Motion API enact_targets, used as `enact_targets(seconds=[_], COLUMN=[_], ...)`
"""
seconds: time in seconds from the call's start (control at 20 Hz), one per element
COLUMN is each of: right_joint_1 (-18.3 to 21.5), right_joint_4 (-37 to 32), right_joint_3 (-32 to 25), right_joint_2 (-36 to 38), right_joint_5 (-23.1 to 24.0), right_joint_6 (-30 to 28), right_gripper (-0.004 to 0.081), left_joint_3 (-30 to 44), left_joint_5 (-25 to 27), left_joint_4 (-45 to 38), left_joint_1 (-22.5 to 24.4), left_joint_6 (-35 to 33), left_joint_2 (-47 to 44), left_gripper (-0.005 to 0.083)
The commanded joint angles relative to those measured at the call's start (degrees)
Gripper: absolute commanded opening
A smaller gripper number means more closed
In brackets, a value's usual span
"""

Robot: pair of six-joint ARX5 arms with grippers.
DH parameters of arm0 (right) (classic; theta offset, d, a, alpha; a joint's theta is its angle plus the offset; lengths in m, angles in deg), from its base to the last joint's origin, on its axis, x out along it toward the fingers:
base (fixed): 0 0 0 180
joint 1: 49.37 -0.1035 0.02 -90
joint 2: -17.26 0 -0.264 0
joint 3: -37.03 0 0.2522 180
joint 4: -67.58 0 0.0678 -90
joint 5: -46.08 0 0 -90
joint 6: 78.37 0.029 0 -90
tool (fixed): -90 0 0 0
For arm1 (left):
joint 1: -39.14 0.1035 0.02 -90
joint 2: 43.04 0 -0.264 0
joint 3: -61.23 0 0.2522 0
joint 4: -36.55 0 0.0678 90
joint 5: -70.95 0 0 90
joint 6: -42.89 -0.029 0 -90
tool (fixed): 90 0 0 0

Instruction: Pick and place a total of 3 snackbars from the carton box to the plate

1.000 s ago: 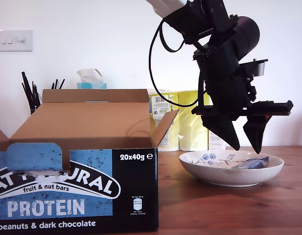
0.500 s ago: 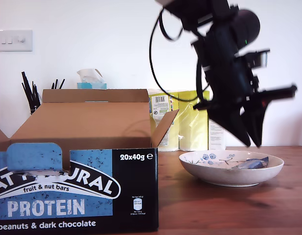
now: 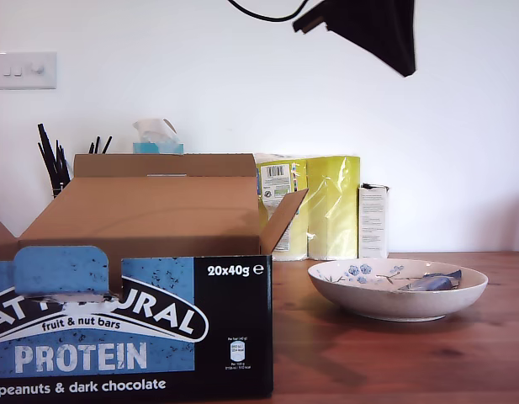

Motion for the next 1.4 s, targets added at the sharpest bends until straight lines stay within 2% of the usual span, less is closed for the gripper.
enact_targets(seconds=[0.0, 0.15, 0.3, 0.6, 1.0, 1.2, 1.35], right_joint_1=[-0.11, -0.11, -0.11, -0.11, -0.11, -0.11, -0.11], right_joint_4=[-0.66, -1.36, -1.79, -1.81, -1.86, -1.86, -1.84], right_joint_3=[-0.72, -0.72, -0.72, -0.72, -0.72, -0.72, -0.72], right_joint_2=[0.09, 0.09, 0.09, 0.09, 0.09, 0.09, 0.09], right_joint_5=[0.02, 0.02, 0.02, 0.02, -0.07, -0.09, -0.09], right_joint_6=[-0.31, -0.28, -0.33, -0.72, -1.4, -1.6, -1.6], right_gripper=[-0.0013, -0.0013, -0.0013, -0.0013, -0.0013, -0.0013, -0.0013], left_joint_3=[1.6, 2.86, 8.15, 28.2, 52.59, 60.26, 63.14], left_joint_5=[0.72, 0.74, 0.77, 2.6, 6.62, 7.41, 7.41], left_joint_4=[1.01, -0.59, -3.98, -15.15, -20.5, -20.5, -19.58], left_joint_1=[-0.31, -0.35, -0.57, -0.13, 5.62, 9.84, 12.79], left_joint_6=[-0.33, -0.48, -0.48, 1.18, 8.22, 10.1, 11.43], left_joint_2=[2.21, 0.13, -2.99, -15.21, -34.71, -40.57, -42.97], left_gripper=[-0.0024, -0.0024, -0.0024, -0.0024, -0.0024, -0.0024, -0.0024])
